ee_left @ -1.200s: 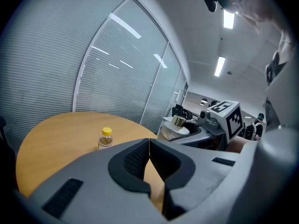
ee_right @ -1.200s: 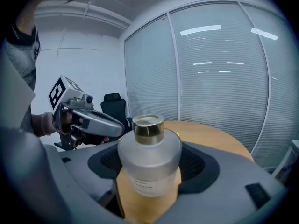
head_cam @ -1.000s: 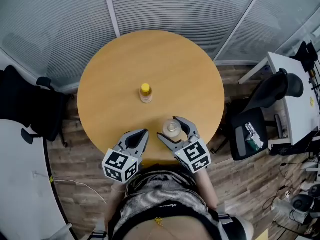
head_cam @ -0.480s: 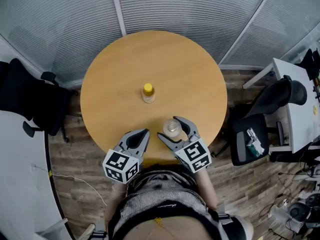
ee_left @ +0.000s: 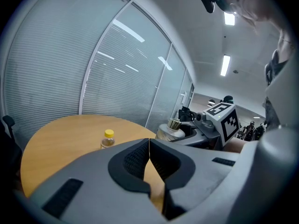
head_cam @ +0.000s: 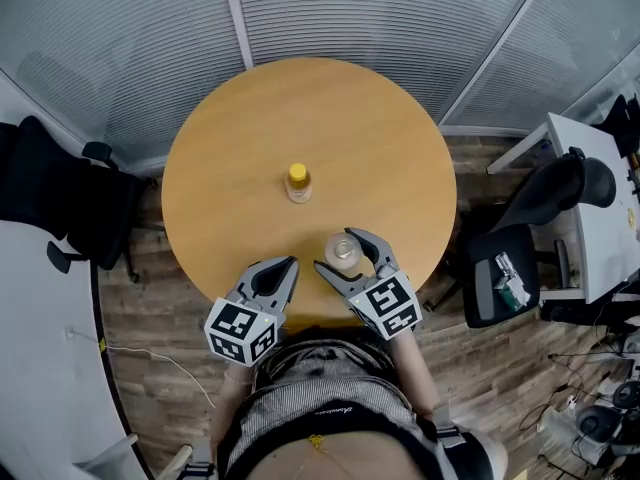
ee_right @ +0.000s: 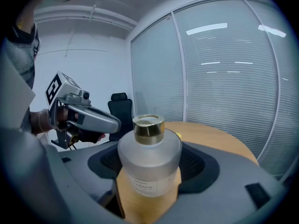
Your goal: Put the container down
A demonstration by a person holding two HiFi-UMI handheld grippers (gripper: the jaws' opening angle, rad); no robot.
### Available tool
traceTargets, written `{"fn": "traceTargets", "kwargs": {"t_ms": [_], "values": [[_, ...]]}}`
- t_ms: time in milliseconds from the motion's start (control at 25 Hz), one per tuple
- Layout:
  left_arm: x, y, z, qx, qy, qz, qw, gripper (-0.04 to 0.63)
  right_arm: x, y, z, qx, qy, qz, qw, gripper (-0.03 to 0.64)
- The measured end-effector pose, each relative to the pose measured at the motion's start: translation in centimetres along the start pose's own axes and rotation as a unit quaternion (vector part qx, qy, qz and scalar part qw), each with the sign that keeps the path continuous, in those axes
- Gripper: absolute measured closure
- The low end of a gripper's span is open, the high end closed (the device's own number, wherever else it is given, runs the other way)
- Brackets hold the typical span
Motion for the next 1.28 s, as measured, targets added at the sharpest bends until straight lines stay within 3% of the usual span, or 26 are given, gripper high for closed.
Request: {"fn": "traceTargets", "kwargs": {"t_ms": [1280], "values": [[-1.8, -2.4, 3.5, -0.045, -0.038, -0.047, 0.9972, 0.574, 6.3, 0.5, 8.5, -0.007, -0.081, -0.047, 0.996, 0.268]]}}
Point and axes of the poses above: the fingertips, and each gripper's own axes: x forward along the fingers, y to its right, z out of its underside, the point moved 5 cm from there along -x, backward along the fingers, and after that the axes turned 2 degrees about x, right-handed, at the moved point
